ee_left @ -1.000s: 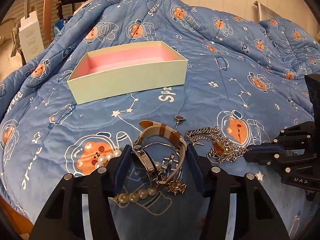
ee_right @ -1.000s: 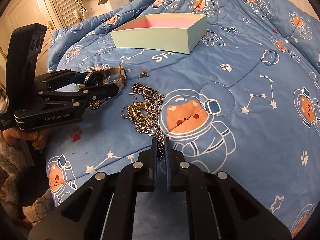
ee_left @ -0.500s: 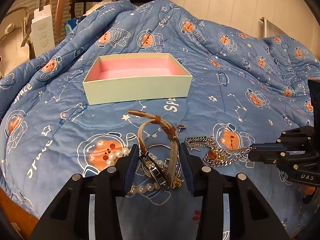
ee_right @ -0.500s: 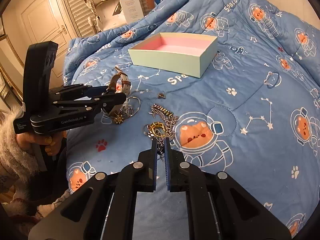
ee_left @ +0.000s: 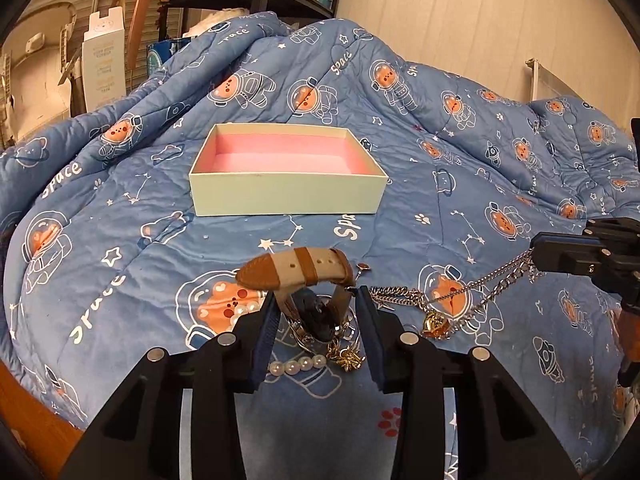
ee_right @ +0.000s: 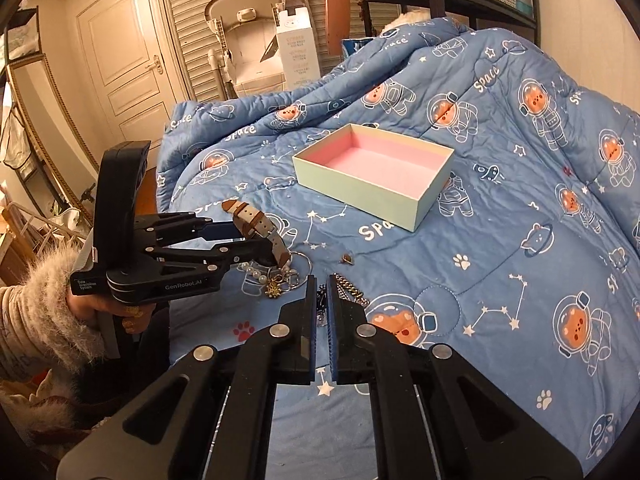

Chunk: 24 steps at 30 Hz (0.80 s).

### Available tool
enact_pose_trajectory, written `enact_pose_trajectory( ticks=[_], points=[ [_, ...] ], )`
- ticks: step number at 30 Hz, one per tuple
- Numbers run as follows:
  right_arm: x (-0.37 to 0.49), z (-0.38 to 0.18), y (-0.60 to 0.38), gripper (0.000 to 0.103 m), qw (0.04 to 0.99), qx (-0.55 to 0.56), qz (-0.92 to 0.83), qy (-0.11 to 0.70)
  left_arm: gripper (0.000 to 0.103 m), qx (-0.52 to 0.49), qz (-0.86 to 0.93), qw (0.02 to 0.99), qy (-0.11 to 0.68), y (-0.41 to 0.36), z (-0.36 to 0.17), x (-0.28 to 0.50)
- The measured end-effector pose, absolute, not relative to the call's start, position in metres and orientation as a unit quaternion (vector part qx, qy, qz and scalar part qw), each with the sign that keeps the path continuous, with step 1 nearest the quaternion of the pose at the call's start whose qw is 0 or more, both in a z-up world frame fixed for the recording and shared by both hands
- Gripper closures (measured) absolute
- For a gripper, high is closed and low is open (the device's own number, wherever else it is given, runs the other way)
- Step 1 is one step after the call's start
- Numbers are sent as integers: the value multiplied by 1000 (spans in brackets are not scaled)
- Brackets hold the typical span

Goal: Organize jewelry
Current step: 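Grasp the watch with the left tool while the right tool grasps the silver chain, then carry the watch and chain into the pink box with both tools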

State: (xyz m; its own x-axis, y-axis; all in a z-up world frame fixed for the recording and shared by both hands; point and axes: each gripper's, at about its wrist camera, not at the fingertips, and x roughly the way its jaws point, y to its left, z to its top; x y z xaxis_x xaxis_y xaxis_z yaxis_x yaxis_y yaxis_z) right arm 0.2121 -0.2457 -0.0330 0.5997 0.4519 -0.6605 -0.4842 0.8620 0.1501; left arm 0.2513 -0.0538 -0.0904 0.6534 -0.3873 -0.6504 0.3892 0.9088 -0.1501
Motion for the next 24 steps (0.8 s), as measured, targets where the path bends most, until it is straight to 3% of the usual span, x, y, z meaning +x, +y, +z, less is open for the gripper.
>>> enact_pose_trajectory(
  ticks=[24],
  points=[
    [233, 74, -234, 99, 911, -25, 304, 279, 65, -5, -221, 925, 308, -42, -28, 251]
  ],
)
